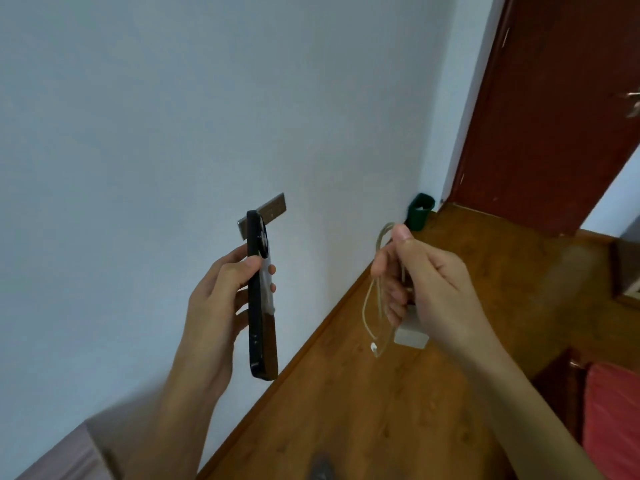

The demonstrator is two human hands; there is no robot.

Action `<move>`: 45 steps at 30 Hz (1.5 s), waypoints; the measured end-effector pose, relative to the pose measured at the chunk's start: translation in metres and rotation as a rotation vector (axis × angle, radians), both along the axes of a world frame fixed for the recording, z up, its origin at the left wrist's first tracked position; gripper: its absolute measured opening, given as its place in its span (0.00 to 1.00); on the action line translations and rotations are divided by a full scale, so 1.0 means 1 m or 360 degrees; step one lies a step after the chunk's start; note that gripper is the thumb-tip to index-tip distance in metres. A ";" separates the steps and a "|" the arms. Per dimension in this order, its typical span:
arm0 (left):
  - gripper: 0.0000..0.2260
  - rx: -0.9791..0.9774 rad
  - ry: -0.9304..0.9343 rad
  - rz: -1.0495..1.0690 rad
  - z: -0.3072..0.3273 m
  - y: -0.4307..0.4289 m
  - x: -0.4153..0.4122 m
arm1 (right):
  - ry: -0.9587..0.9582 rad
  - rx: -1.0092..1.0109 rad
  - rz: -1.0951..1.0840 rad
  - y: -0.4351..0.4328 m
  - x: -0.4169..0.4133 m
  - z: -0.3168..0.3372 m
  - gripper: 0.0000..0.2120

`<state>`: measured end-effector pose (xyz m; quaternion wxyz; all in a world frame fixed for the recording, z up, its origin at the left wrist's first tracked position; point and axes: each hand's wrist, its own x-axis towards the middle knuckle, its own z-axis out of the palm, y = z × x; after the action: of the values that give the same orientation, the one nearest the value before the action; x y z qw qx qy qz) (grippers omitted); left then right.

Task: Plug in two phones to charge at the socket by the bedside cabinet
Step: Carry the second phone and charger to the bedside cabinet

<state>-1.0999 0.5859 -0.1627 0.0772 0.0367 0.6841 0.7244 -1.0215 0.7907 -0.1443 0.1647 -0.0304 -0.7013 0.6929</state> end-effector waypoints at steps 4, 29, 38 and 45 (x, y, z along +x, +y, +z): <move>0.25 0.0024 -0.0010 -0.0108 -0.005 0.034 -0.053 | 0.0002 0.0035 -0.0118 0.030 -0.040 -0.005 0.23; 0.19 -0.0021 0.0011 -0.0859 0.000 0.309 -0.290 | 0.0137 -0.0012 -0.0921 0.276 -0.180 -0.002 0.23; 0.20 0.0011 0.0110 -0.1011 0.004 0.507 -0.307 | 0.0190 -0.0017 -0.1027 0.451 -0.188 -0.008 0.23; 0.23 0.0007 0.0126 -0.1127 0.016 0.639 -0.312 | 0.0164 0.0027 -0.1129 0.564 -0.188 -0.001 0.24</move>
<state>-1.4117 1.2249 -0.1471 0.2968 0.2998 0.6298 0.6522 -1.2095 1.3546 -0.1449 0.4303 -0.2357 -0.6435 0.5875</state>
